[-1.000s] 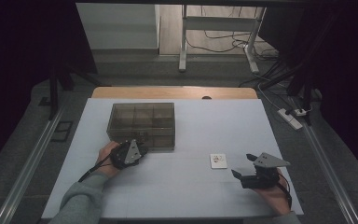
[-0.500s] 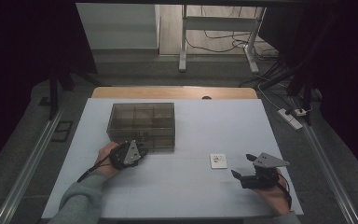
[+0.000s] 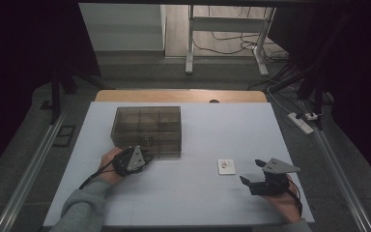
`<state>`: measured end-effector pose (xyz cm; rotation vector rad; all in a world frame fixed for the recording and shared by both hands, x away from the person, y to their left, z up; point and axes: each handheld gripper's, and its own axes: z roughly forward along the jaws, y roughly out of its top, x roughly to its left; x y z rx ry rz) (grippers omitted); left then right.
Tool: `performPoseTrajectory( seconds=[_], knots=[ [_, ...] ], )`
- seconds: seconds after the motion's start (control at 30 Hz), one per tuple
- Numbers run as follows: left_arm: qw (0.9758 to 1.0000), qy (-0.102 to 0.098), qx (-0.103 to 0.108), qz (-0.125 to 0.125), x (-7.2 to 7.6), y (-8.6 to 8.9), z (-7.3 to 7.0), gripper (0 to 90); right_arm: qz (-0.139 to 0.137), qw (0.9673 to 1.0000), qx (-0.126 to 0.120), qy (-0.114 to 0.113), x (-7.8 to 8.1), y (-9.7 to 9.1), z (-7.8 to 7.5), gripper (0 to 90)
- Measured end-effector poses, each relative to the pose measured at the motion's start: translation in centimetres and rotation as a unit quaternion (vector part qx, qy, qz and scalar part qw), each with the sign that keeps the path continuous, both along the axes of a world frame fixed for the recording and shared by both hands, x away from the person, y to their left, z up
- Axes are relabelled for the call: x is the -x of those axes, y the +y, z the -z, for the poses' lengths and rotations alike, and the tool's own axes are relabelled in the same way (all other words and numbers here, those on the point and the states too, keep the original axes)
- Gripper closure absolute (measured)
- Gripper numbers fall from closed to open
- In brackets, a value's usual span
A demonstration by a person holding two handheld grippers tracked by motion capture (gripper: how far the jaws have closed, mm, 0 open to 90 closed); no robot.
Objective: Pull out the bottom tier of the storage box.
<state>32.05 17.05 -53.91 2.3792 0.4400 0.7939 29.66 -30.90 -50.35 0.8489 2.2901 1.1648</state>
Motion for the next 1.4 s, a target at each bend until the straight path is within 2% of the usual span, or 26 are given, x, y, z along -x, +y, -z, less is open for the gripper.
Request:
performPoseTrajectory(
  seconds=[0.5,1.4],
  knots=[
    [0.9999,0.001,-0.010,0.006,0.49,-0.11,-0.09,64.1,-0.001,1.0000,0.001,0.002,0.03,0.01,0.00,13.7],
    [0.9998,0.004,-0.012,0.012,0.94,-0.10,-0.15,64.4,-0.002,1.0000,0.003,0.002,0.03,0.06,0.07,13.7]
  ],
)
